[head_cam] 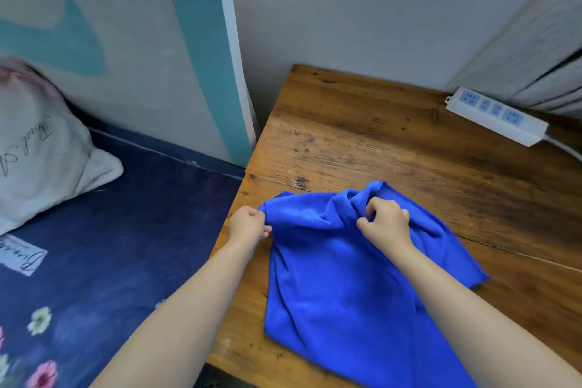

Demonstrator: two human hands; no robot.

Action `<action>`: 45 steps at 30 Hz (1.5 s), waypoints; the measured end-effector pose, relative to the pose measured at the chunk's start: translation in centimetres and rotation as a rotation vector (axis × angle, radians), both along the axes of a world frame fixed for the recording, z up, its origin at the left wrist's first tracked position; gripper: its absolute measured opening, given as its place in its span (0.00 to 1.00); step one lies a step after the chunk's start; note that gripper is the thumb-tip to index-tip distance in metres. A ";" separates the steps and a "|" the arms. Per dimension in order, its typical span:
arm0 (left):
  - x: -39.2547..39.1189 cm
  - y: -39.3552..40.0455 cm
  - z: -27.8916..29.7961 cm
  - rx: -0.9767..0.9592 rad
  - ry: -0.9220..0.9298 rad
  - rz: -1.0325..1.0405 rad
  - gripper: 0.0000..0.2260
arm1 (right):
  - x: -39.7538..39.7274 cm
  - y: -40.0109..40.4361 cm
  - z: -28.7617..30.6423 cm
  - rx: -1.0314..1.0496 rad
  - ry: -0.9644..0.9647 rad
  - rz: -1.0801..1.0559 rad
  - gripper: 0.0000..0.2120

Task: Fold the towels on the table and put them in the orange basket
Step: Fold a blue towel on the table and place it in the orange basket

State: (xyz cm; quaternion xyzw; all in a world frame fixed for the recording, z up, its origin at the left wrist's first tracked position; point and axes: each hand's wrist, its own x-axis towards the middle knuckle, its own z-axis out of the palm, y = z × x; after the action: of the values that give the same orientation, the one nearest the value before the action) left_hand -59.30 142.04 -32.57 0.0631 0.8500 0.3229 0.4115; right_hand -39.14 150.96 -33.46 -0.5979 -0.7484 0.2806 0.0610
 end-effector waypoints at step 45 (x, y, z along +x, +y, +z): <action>-2.2 4.6 12.8 0.394 0.033 -0.209 0.07 | 9.1 4.2 17.0 -0.014 0.703 -0.850 0.11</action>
State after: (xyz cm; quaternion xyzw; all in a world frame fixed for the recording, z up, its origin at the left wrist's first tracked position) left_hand -61.53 146.60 -19.78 0.2353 0.7659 0.4374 0.4083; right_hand -30.05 155.20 -16.48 -0.7182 -0.3738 0.4190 0.4109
